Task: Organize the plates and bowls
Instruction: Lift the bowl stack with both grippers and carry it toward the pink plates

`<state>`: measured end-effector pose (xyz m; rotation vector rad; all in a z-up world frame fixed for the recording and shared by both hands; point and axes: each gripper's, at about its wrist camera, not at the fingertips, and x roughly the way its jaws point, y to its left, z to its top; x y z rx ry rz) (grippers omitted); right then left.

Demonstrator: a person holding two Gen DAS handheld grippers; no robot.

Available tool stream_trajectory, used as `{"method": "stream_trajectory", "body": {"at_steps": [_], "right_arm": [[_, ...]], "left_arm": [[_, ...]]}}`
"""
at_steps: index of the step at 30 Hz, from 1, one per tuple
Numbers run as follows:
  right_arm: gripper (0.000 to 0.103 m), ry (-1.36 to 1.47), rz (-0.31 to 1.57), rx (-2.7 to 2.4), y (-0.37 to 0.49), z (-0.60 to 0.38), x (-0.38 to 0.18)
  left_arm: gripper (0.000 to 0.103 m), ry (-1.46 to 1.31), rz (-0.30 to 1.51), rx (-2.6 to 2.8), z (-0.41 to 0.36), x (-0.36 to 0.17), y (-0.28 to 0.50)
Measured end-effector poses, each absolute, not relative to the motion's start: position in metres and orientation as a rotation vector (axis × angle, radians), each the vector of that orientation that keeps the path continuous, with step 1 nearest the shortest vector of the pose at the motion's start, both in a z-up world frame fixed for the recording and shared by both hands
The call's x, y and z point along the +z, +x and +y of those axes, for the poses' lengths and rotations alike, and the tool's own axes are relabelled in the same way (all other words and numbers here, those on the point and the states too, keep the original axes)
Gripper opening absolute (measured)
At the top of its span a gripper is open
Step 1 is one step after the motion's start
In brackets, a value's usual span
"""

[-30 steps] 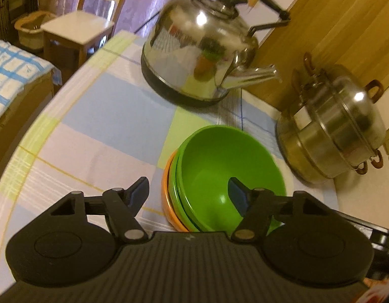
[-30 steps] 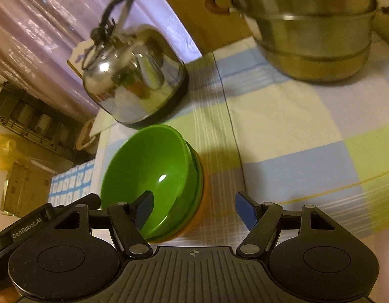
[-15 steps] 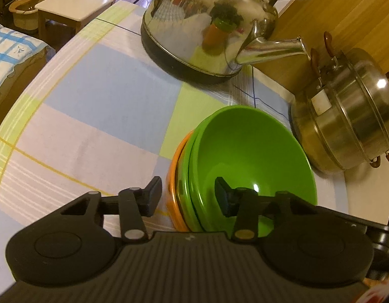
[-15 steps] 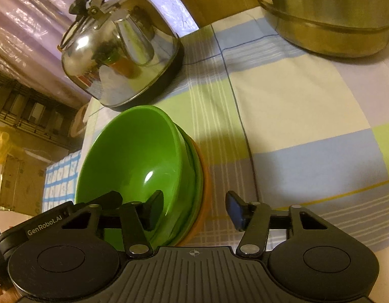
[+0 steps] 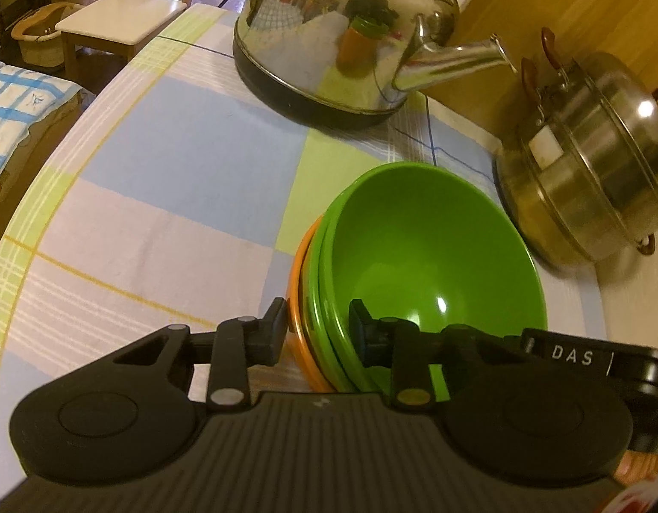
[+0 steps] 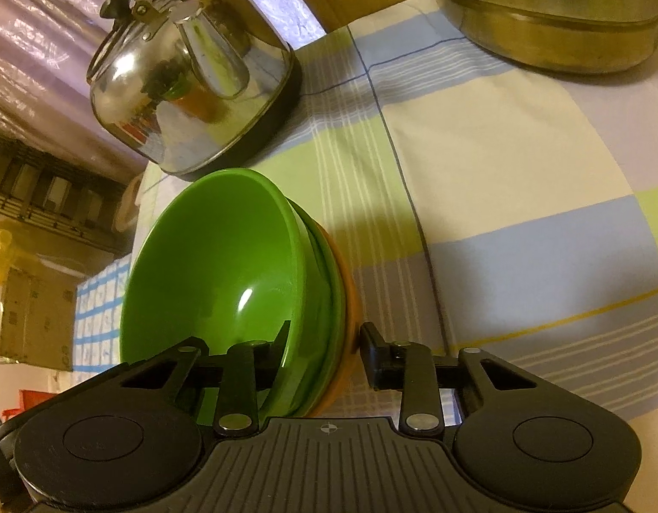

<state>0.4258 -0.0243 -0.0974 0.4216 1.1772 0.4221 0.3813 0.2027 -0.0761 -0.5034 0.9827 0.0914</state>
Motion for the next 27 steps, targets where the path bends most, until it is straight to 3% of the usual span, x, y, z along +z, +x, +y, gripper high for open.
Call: {"method": "stream_trajectory", "body": {"at_steps": [27], "right_arm": [[0.029, 0.489, 1.202, 0.358, 0.242, -0.123, -0.082]], "left_arm": [[0.028, -0.416, 1.023, 0.012, 0.116, -0.050, 0.213]]}}
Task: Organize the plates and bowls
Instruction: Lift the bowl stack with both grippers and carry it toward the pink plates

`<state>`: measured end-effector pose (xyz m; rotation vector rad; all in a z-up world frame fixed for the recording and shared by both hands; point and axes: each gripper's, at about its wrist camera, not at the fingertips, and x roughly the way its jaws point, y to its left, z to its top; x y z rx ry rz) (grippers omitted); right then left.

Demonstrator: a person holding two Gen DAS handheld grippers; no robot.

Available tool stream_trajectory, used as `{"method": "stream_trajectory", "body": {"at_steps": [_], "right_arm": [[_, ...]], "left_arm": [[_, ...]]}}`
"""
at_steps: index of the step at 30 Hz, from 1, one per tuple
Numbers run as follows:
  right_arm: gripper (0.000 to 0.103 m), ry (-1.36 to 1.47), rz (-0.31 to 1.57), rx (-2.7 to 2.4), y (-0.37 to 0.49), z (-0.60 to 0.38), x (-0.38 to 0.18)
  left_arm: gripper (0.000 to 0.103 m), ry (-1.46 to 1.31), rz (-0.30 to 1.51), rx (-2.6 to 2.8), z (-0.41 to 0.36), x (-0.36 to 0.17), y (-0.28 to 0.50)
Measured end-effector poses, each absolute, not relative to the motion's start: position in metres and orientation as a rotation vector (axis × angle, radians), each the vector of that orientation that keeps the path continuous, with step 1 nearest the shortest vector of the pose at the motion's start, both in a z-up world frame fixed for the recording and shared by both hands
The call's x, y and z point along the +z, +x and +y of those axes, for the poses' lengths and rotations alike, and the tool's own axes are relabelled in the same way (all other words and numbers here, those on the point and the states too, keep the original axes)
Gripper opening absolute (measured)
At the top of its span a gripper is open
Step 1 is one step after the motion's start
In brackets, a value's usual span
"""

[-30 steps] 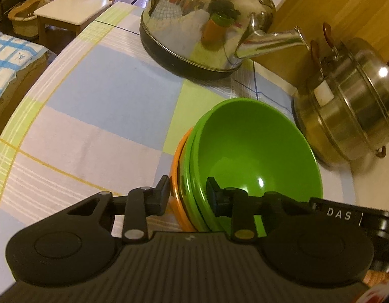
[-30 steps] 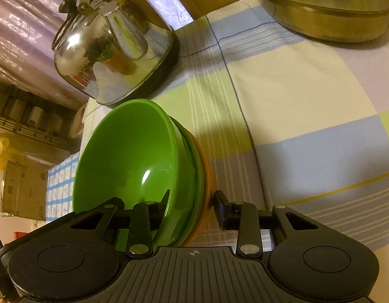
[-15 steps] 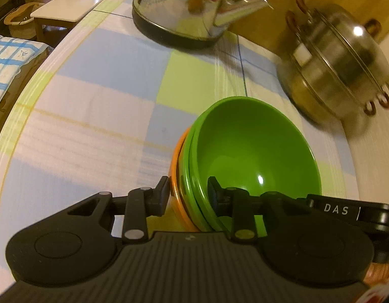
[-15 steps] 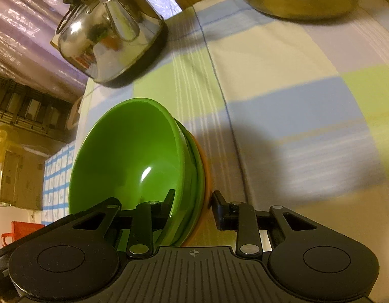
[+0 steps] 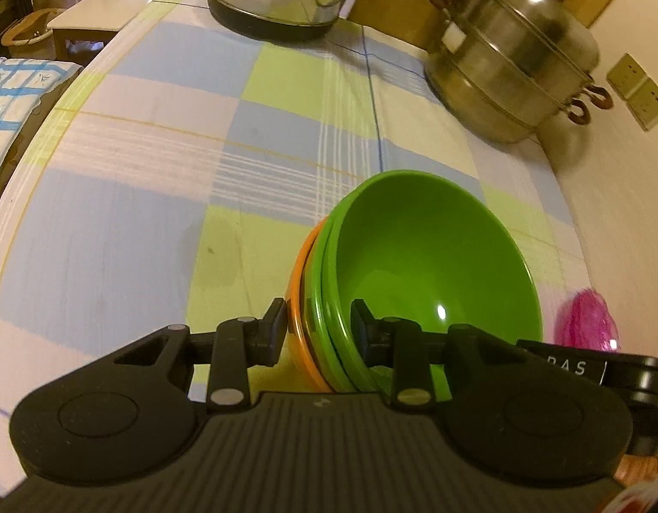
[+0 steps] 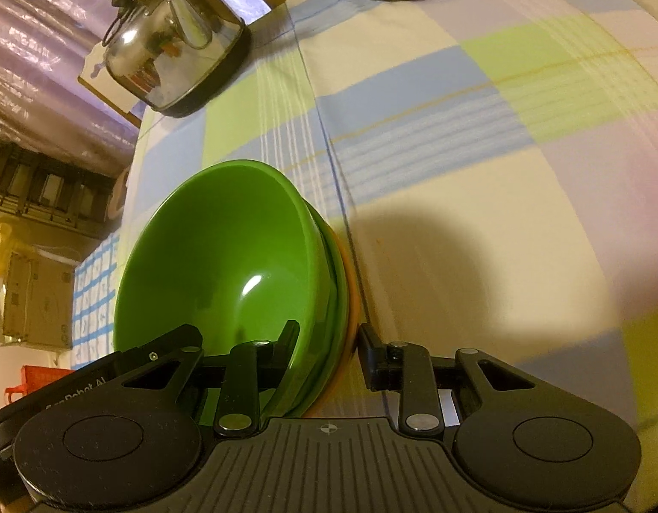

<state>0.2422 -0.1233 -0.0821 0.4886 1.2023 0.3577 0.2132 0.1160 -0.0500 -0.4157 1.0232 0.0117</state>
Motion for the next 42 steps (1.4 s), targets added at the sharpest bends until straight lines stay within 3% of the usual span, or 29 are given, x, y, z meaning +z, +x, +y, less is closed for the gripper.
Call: {"method": "stream_trajectory", "body": {"at_steps": [15, 42], "right_arm": [[0.029, 0.532, 1.126, 0.279, 0.164, -0.185, -0.062], [0.029, 0.672, 1.050, 0.050, 0.110, -0.311, -0.057]], "left_arm": [[0.027, -0.375, 1.021, -0.092, 0.053, -0.030, 0.161], [0.028, -0.290, 1.072, -0.316, -0.069, -0.037, 0.155]]}}
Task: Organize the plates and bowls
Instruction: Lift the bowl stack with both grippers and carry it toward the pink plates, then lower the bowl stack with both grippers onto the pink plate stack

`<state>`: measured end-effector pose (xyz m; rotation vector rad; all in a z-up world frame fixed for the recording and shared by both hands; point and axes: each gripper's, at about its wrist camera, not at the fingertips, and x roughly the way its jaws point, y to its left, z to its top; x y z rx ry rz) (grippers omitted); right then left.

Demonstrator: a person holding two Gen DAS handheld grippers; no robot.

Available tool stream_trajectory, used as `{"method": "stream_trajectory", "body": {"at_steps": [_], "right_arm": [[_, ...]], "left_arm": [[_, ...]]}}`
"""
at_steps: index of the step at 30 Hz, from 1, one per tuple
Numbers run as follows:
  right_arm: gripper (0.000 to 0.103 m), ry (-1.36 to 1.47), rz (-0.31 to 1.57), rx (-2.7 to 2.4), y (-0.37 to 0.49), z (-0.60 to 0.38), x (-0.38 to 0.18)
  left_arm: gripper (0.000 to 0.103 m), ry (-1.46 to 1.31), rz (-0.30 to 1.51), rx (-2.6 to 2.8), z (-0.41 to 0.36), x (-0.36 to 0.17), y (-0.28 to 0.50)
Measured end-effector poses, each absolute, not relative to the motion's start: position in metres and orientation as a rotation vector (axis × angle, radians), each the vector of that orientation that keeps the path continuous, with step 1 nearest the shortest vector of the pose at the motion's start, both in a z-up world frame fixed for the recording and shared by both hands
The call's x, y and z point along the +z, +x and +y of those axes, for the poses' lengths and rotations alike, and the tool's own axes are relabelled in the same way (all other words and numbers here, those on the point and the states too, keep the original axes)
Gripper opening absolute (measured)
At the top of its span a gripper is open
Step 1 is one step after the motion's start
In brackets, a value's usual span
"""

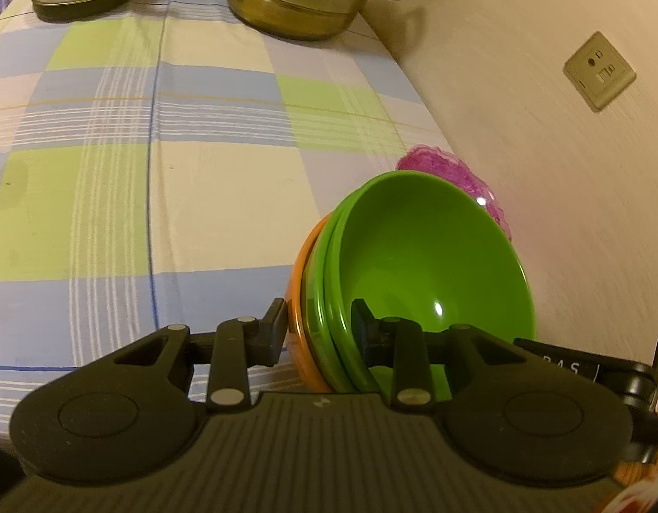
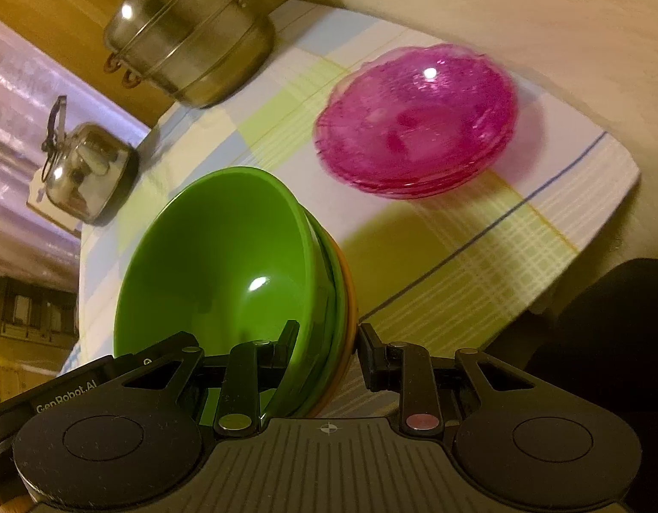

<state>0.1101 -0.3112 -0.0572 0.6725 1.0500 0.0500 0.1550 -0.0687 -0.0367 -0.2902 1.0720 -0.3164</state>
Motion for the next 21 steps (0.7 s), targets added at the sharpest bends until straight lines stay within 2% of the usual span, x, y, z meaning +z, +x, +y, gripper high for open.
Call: {"method": "stream_trajectory", "body": {"at_steps": [21], "right_arm": [[0.029, 0.718, 0.978, -0.007, 0.093, -0.357, -0.030]], "left_arm": [[0.029, -0.256, 1.029, -0.394, -0.114, -0.006, 0.156]]}}
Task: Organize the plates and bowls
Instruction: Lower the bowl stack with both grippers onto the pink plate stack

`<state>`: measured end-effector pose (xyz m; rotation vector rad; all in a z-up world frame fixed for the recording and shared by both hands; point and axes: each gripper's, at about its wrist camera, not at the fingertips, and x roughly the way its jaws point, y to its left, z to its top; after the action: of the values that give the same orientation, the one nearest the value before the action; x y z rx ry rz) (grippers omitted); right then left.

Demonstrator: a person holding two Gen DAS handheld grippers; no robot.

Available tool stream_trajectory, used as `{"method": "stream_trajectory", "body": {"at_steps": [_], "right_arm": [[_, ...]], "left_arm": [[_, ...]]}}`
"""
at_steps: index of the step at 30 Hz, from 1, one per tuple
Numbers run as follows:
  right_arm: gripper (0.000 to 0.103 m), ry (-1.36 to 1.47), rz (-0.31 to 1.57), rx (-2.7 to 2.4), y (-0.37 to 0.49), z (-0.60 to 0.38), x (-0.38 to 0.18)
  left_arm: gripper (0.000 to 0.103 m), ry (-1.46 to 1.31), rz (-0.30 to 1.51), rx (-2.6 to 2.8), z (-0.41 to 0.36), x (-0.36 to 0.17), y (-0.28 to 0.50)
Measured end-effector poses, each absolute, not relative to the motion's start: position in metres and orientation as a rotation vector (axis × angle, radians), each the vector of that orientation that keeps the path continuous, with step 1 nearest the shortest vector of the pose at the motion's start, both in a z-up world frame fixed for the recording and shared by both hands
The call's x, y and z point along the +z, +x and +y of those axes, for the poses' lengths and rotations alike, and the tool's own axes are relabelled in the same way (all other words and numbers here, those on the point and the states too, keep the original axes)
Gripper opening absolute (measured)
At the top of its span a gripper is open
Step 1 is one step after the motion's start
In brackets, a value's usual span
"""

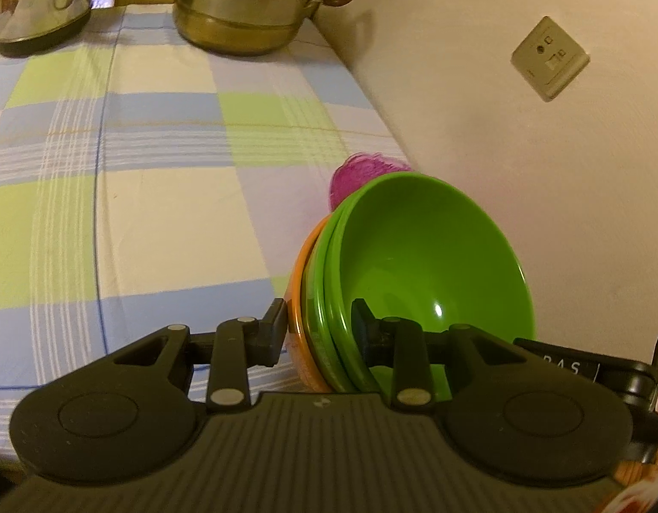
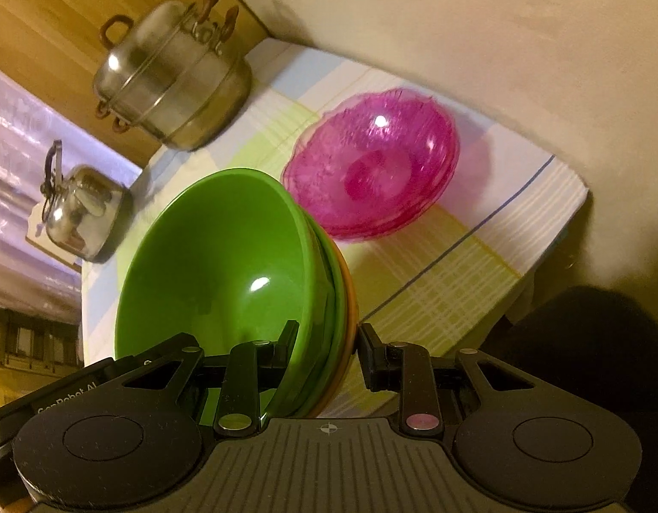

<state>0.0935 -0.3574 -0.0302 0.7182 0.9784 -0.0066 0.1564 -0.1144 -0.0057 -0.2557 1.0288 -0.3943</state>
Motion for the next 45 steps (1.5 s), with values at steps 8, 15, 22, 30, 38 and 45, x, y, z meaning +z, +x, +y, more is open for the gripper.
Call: {"method": "stream_trajectory", "body": {"at_steps": [8, 15, 22, 30, 38, 45], "right_arm": [[0.029, 0.737, 0.937, -0.036, 0.107, -0.384, -0.018], [0.029, 0.749, 0.923, -0.074, 0.132, -0.410, -0.017], [0.029, 0.730, 0.913, -0.097, 0.166, -0.429, -0.020], [0.029, 0.721, 0.953, -0.108, 0.201, -0.440, -0.040], [0.029, 0.742, 1.006, -0.110, 0.219, -0.445, -0.061], [0.029, 0.733, 1.015, -0.114, 0.226, -0.445, -0.068]], "left_arm": [[0.029, -0.234, 1.007, -0.430, -0.149, 0.009, 0.181], [0.028, -0.229, 1.019, -0.456, -0.180, 0.009, 0.214], [0.026, -0.223, 1.029, -0.468, -0.204, 0.002, 0.255], [0.026, -0.204, 1.069, -0.457, -0.219, -0.022, 0.292], [0.026, -0.200, 1.106, -0.441, -0.221, -0.044, 0.304], [0.027, -0.215, 1.093, -0.445, -0.218, -0.054, 0.307]]}}
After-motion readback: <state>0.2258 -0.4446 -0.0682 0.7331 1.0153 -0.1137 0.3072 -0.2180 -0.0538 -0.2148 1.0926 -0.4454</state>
